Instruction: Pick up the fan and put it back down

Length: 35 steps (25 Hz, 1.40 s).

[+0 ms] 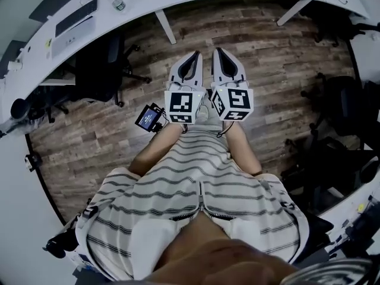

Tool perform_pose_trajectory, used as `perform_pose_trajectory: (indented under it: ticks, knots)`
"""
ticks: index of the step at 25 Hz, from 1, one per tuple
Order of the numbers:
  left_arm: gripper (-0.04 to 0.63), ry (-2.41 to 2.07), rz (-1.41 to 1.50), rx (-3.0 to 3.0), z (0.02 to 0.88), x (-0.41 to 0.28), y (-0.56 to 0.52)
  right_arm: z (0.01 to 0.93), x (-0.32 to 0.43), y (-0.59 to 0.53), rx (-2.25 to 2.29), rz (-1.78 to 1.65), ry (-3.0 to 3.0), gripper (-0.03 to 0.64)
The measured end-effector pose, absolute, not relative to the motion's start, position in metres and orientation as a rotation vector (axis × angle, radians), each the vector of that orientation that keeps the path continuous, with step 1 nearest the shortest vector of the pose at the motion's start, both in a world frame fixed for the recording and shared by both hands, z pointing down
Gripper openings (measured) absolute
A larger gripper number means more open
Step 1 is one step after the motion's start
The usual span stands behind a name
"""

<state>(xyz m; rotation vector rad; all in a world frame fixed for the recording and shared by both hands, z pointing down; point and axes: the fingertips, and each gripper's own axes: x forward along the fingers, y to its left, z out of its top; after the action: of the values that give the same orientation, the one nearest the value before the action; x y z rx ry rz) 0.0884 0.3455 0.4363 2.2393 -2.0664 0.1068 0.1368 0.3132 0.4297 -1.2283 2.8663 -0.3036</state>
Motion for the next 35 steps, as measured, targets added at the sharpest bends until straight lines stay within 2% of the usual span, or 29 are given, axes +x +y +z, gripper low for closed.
perform_pose_trajectory:
  ticks: [17,35]
  knots:
    - [0.008,-2.024,0.123,2.233,0.452,0.066,0.253,0.443,0.106,0.224,-1.227,-0.316,2.899,0.012]
    - [0.008,-2.006,0.071,2.276,0.429,-0.034,0.094,0.423,0.016,0.072,-1.303,-0.259,2.89,0.012]
